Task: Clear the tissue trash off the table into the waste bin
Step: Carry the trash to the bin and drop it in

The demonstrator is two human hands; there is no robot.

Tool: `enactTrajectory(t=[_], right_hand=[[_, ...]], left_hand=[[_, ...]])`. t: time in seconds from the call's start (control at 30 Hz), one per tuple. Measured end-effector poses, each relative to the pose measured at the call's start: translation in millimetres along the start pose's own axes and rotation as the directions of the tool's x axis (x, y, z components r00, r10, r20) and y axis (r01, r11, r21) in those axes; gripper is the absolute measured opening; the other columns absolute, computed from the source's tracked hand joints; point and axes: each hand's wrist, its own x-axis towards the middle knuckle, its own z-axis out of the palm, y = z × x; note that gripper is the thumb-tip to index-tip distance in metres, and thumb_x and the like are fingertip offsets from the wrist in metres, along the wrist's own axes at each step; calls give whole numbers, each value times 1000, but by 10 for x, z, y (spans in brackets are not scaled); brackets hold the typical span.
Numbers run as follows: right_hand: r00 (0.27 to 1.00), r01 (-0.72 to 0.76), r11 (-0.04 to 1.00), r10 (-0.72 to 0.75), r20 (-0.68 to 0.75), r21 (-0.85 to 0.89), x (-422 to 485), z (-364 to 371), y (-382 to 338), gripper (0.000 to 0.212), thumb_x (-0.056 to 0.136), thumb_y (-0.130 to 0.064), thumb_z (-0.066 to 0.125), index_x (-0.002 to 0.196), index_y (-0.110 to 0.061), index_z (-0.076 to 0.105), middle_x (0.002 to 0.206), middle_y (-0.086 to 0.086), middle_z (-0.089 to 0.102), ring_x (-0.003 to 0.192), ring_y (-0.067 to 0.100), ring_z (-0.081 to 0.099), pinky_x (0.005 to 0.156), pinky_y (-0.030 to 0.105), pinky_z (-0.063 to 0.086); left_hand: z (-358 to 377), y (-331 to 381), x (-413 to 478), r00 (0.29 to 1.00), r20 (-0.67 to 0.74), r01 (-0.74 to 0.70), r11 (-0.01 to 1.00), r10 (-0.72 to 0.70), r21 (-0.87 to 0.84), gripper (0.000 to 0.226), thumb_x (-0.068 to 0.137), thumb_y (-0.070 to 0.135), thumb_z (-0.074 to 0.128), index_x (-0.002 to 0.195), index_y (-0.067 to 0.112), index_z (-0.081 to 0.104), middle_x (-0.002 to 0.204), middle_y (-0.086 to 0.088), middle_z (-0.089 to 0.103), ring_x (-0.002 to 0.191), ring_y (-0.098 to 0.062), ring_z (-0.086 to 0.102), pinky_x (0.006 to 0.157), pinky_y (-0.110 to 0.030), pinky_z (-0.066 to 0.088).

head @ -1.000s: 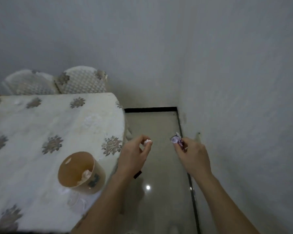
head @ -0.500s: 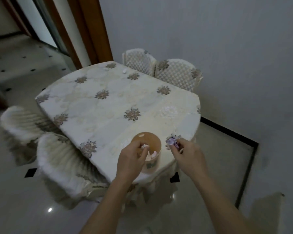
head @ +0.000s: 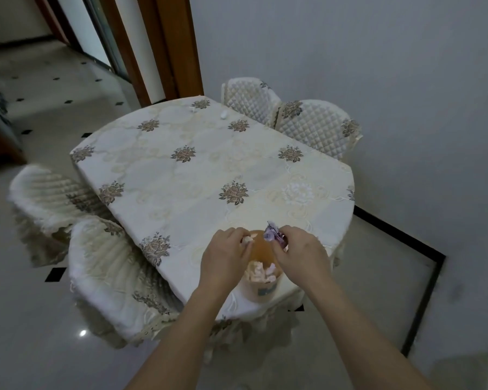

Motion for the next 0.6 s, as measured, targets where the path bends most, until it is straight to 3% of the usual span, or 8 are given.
enactTrajectory(t=[0.07,0.17,0.27,0.43,0.6], right_hand=[[999,10,999,-7,51,-51,38,29,3,24,96,-44,49,93,-23,58,88,-1,61,84,23,58,61,33,39],[982,12,993,10,187,-116,62,81,41,41,90,-45,56,124,-21,55,114,2,58,108,25,54,82,39,48],[980,21,986,12,198,-163,57,130,102,56,85,-50,59,132,-21,50,125,3,54,117,26,50,91,41,46],[985,64,975,-27,173,-211,49,153,118,56,85,-53,54,133,-25,49,127,0,54,119,23,49,92,42,46],[988,141,961,-120,101,-239,116,43,54,52,85,-46,58,132,-21,55,125,3,59,116,24,53,91,41,45]], left_hand=[[98,-11,41,999,43,-23,997,20,67,22,92,34,61,112,25,66,100,4,68,96,-21,56,74,-33,48],[207,-62,52,975,221,-25,985,-13,168,49,89,47,61,135,37,48,128,5,59,118,-23,50,90,-35,45],[232,-130,24,969,245,-27,976,-27,216,57,91,50,56,143,37,36,143,8,49,132,-19,42,101,-36,39],[191,-188,13,983,181,-82,953,29,290,55,91,55,50,142,34,42,143,7,52,133,-18,43,104,-38,37],[44,-138,113,990,119,-114,936,79,334,54,86,53,57,133,26,55,130,2,63,122,-22,55,94,-42,46]])
